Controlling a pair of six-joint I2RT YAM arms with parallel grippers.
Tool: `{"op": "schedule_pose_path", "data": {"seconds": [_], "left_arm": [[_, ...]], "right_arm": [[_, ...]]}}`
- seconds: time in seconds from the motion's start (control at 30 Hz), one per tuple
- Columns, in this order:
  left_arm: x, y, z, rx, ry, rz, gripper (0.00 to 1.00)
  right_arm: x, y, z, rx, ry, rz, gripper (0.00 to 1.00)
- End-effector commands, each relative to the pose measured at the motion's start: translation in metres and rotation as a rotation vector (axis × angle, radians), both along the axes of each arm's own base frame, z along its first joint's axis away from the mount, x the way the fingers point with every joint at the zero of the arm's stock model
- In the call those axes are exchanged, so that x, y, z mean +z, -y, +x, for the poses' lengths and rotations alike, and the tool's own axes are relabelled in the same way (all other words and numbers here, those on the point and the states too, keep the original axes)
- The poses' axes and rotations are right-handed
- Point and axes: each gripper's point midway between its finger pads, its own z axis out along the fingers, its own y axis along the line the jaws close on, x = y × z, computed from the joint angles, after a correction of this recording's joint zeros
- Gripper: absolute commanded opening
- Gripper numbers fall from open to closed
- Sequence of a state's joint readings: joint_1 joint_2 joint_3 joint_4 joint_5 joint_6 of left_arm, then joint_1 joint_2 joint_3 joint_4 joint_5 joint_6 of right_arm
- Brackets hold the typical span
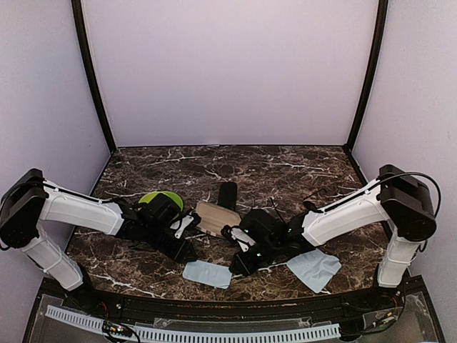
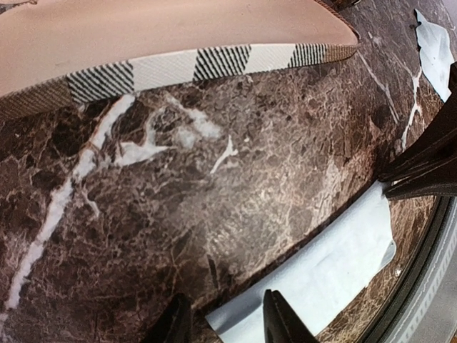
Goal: Organize the sunglasses
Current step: Pick up the folded cleaning cloth from the corner of the board.
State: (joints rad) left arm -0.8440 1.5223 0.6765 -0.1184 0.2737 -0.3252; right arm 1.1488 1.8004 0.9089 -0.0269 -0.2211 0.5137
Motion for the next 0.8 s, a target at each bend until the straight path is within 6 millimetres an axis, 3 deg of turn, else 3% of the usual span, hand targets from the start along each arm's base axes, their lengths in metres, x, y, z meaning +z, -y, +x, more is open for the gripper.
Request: {"op": "schedule_pose_path", "data": {"seconds": [0.0,0.33,0.77], "left_arm": [[-0.0036,-0.0042,-0.0004,-0.007,0.003,0.012,0.37],[-0.0092,-0.0071,-0.0075,-0.014,-0.027,0.017,0.26],[-0.0007,-0.0003,-0.0056,0.002,-0.023,-0.034,0.05]], "right_arm": [[-0.0032,-0.0013,0.0025,-0.007,-0.002,0.009,0.1],[-0.0025,-0.002,0.0041,-0.011,0.002,0.008,0.08],[0.002,-0.0065,0.0069,-0.02,0.007,0.021,0.0]]}}
